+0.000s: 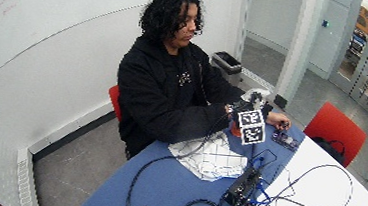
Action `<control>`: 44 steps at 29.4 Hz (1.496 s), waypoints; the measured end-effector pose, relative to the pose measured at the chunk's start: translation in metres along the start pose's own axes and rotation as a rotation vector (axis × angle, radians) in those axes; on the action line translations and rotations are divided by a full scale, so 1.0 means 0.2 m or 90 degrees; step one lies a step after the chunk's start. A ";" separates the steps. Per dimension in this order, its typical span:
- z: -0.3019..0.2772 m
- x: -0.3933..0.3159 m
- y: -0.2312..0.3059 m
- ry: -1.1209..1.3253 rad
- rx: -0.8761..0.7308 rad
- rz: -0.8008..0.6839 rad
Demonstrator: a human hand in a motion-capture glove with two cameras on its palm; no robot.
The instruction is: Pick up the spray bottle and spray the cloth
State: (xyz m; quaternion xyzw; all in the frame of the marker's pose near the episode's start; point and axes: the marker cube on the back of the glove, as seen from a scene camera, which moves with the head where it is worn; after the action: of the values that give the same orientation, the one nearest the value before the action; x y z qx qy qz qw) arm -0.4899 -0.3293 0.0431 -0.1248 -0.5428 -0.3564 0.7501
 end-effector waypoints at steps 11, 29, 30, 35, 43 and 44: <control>0.03 0.02 -0.01 0.011 0.008 0.009; -0.21 -0.05 0.28 0.136 -0.044 0.119; -0.25 -0.07 0.32 0.181 -0.031 0.115; -0.45 -0.14 0.59 0.491 -0.069 0.128; -0.66 -0.27 0.97 0.737 -0.099 0.182; -0.68 -0.28 1.01 0.753 -0.090 0.186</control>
State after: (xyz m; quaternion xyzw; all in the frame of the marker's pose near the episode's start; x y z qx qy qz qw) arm -0.2641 -0.2405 -0.0198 -0.0284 0.0135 -0.2942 0.9552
